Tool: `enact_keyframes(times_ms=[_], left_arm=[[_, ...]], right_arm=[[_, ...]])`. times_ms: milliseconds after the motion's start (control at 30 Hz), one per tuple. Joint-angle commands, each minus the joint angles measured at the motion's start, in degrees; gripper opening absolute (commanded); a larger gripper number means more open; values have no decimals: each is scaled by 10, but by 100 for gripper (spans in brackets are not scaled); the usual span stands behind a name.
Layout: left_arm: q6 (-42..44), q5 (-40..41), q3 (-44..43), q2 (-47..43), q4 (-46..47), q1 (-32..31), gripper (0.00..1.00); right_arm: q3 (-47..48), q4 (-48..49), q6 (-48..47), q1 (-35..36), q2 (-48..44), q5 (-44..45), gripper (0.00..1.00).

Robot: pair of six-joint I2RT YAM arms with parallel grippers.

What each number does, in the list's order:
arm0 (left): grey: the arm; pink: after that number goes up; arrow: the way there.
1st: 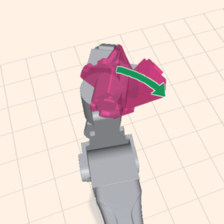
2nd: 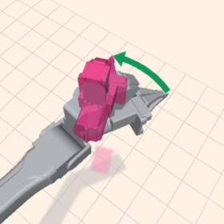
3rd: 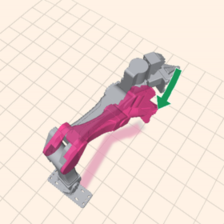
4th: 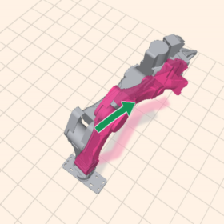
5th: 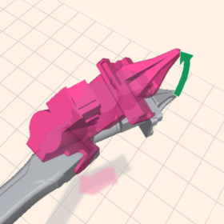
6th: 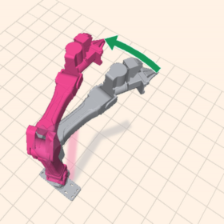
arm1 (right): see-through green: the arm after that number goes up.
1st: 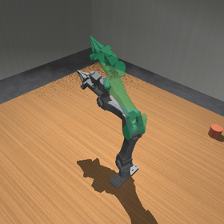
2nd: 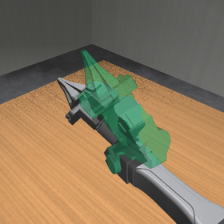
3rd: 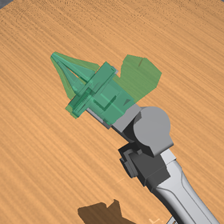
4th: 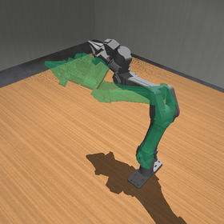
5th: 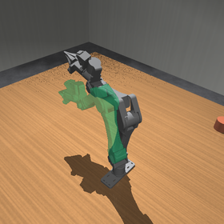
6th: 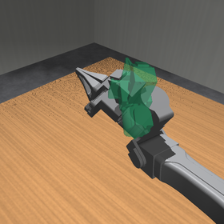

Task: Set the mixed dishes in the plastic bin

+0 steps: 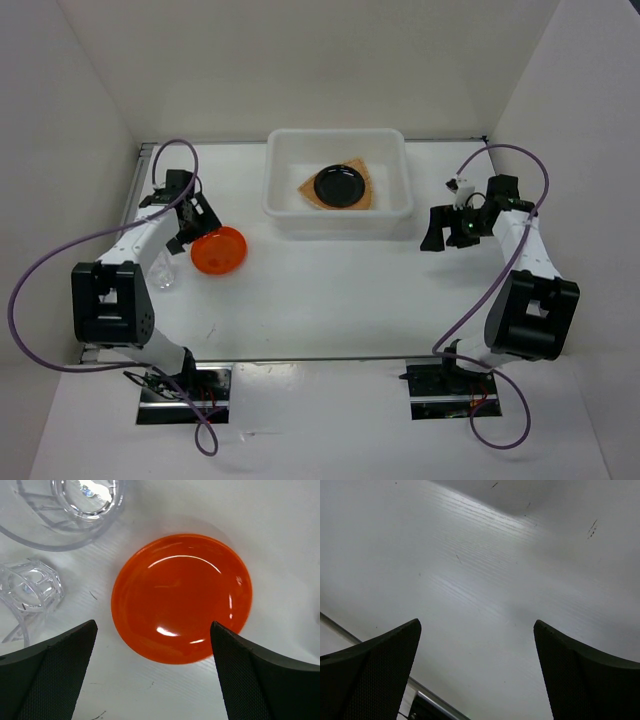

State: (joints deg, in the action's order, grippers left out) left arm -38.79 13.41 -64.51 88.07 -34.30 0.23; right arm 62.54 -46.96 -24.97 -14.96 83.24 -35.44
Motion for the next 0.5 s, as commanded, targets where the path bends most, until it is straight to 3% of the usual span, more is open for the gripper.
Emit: enact_keyframes(times_ms=[0,467], left_arm=[[6,23,-17,27,-7,12,100],[-5,18,13,115,42,18,100]], right_arm=[[-3,33,6,-3,8,-16,98],[-3,33,6,-14,3,-16,98]])
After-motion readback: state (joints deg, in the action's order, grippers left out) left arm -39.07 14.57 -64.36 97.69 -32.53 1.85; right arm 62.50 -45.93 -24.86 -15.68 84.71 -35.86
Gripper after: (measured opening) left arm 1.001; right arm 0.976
